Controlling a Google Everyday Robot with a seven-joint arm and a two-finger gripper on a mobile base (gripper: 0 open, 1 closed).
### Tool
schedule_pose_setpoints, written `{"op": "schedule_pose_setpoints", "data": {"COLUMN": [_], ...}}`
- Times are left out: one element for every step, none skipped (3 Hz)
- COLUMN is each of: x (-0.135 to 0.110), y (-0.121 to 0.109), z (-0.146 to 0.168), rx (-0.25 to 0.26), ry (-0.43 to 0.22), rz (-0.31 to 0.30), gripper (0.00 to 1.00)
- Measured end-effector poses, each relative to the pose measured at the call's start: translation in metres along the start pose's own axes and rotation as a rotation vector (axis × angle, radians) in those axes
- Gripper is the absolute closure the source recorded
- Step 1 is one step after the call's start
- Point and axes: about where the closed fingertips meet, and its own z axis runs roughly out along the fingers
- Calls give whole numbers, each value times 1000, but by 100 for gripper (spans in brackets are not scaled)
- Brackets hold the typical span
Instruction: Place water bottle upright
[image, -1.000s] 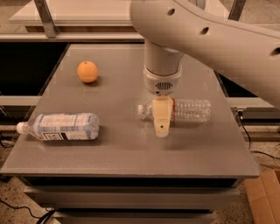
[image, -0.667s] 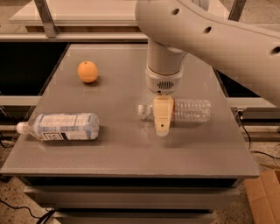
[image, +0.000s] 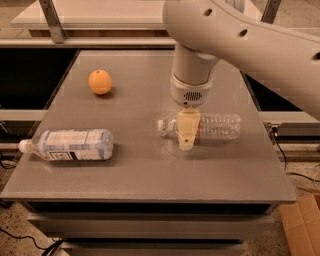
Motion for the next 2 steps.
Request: {"op": "schedule_pose_setpoints", "data": {"x": [3,5], "y": [1,2], "z": [-1,-4], "rx": [1,3], "ry": [-9,-13], "rz": [1,0], "gripper": [42,65]}}
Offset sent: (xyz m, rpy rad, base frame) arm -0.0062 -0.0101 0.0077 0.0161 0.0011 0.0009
